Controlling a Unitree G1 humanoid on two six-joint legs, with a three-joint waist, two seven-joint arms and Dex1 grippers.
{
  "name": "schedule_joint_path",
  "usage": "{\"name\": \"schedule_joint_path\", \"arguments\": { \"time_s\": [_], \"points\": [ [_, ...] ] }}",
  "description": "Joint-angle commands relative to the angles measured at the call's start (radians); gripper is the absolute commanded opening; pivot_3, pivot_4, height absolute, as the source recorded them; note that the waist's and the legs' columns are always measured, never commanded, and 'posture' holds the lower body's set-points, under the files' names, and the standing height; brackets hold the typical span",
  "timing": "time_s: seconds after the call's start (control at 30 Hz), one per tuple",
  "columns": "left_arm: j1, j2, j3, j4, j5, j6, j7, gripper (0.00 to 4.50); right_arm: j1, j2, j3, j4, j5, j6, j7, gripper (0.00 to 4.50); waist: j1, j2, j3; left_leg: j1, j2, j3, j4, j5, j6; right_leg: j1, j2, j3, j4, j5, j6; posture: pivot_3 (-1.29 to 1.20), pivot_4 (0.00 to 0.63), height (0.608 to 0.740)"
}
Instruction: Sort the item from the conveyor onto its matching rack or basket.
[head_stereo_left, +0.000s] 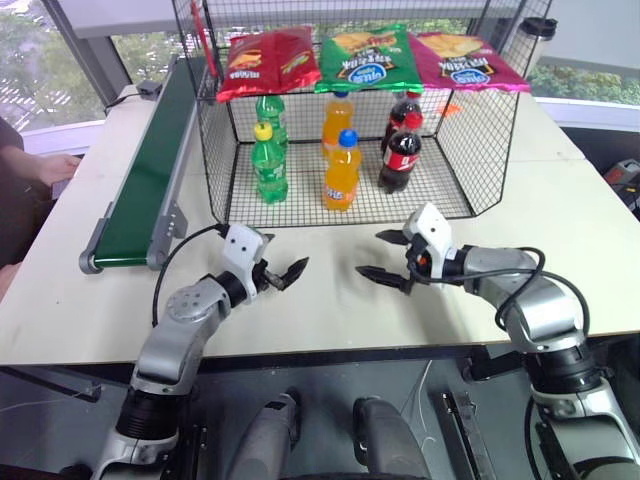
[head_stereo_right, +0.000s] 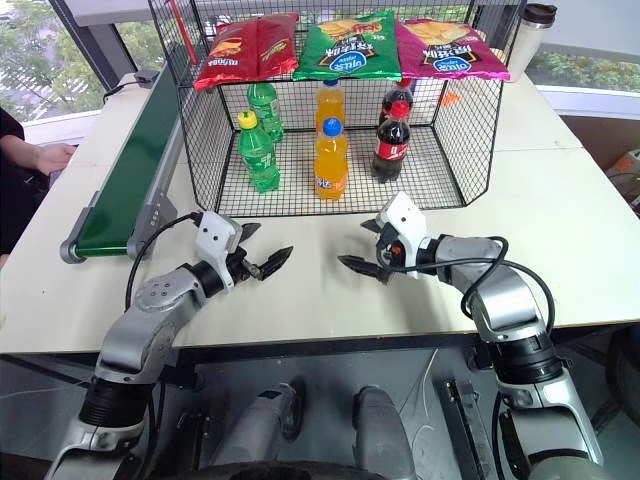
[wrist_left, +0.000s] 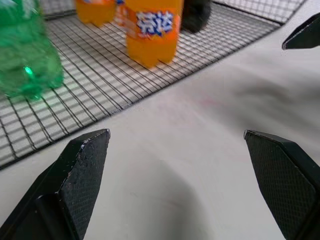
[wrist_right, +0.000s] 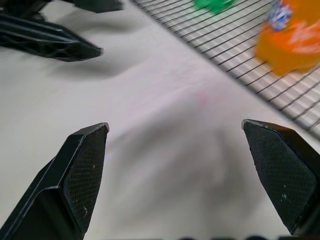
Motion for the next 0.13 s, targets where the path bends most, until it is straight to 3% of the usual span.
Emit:
{"name": "schedule_joint_path", "arguments": {
  "time_s": [0.03, 0.13],
  "points": [
    [0.004, 0.008, -0.006, -0.046, -0.019, 0.012, -0.016, 4.50, 0.011, -0.011, -0.012, -0.031, 0.007, -0.007, -0.010, 4.43, 0.000, 0.000, 0.000, 0.000, 0.000, 0.000, 0.000, 0.000, 0.000, 0.000, 0.000, 0.000, 0.000, 0.000, 0.000, 0.00, 0.150, 0.738],
    [0.008, 0.015, 0.002, -0.051, -0.016, 0.016, -0.022, 4.50, 0.015, -0.006, -0.017, -0.026, 0.012, -0.014, -0.018, 4.43, 0.000, 0.000, 0.000, 0.000, 0.000, 0.000, 0.000, 0.000, 0.000, 0.000, 0.000, 0.000, 0.000, 0.000, 0.000, 0.00, 0.150, 0.738]
  ]
}}
